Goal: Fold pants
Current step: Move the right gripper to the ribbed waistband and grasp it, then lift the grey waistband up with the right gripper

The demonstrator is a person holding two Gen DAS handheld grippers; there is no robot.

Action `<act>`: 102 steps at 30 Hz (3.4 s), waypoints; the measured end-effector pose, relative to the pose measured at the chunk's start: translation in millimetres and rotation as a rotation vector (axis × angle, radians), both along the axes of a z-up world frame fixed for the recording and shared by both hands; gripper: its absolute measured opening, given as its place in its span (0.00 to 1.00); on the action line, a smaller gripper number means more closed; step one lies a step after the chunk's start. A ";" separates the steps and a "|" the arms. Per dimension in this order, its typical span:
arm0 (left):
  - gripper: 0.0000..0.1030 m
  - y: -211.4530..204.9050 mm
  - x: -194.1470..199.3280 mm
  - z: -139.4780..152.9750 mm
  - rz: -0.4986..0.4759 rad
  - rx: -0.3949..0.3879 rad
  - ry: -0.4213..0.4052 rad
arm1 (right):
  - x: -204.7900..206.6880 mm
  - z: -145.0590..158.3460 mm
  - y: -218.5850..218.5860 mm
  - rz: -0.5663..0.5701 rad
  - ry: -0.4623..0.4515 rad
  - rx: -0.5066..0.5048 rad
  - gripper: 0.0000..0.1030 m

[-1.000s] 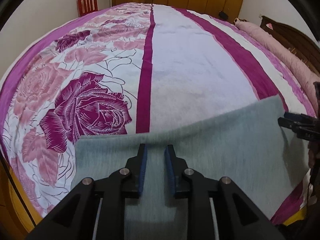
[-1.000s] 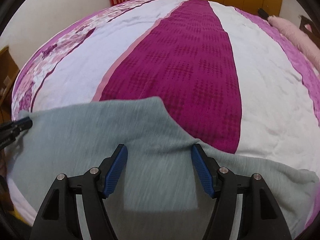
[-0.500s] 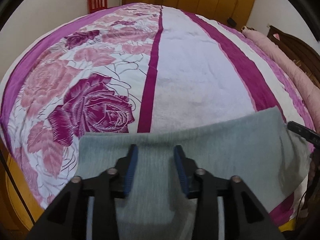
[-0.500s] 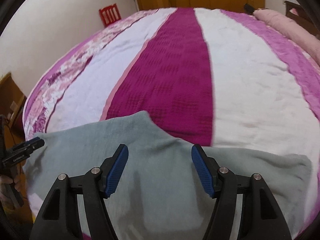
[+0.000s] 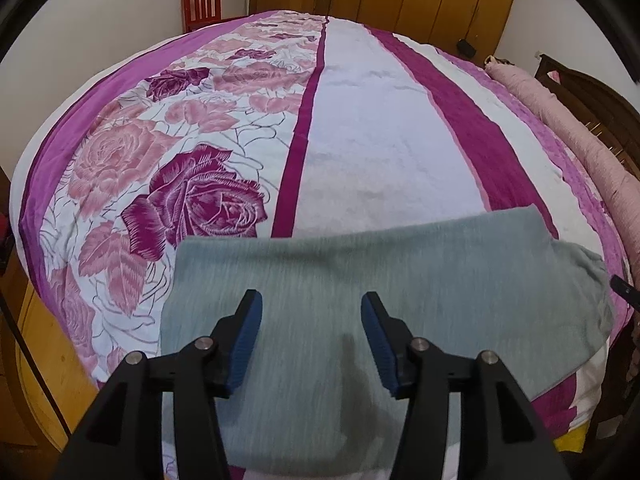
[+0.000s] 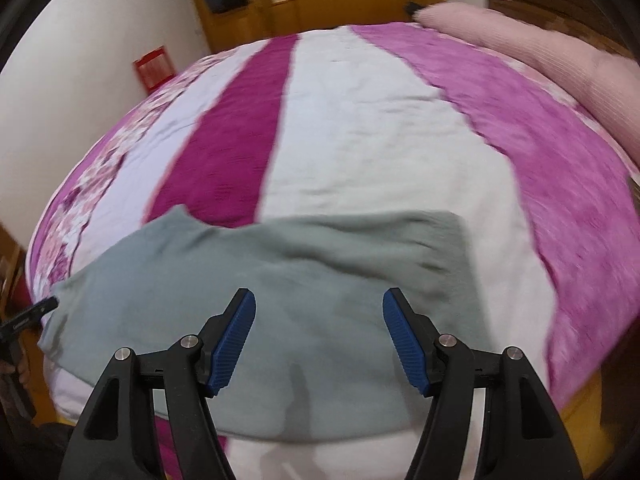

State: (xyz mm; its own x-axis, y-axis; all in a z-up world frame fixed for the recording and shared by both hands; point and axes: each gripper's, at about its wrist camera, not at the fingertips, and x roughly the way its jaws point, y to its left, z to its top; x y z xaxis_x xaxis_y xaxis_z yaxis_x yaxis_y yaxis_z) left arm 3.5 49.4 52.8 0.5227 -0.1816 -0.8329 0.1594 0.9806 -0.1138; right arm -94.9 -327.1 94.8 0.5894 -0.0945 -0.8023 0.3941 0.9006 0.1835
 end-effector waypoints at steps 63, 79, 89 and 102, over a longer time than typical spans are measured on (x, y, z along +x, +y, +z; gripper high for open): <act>0.88 2.2 -9.3 -19.4 0.026 0.071 0.065 | -53.7 -14.0 -36.0 -0.124 -0.221 0.186 0.16; 0.88 5.6 -11.0 -13.7 0.024 0.064 0.067 | -10.8 39.7 36.5 0.172 -0.288 0.066 0.15; 0.88 12.9 -15.1 -8.7 0.020 0.066 0.062 | 24.5 60.6 101.6 0.391 -0.286 0.020 0.15; 0.88 25.7 -23.2 1.3 0.022 0.036 0.050 | 60.5 72.0 175.6 0.616 -0.261 -0.015 0.15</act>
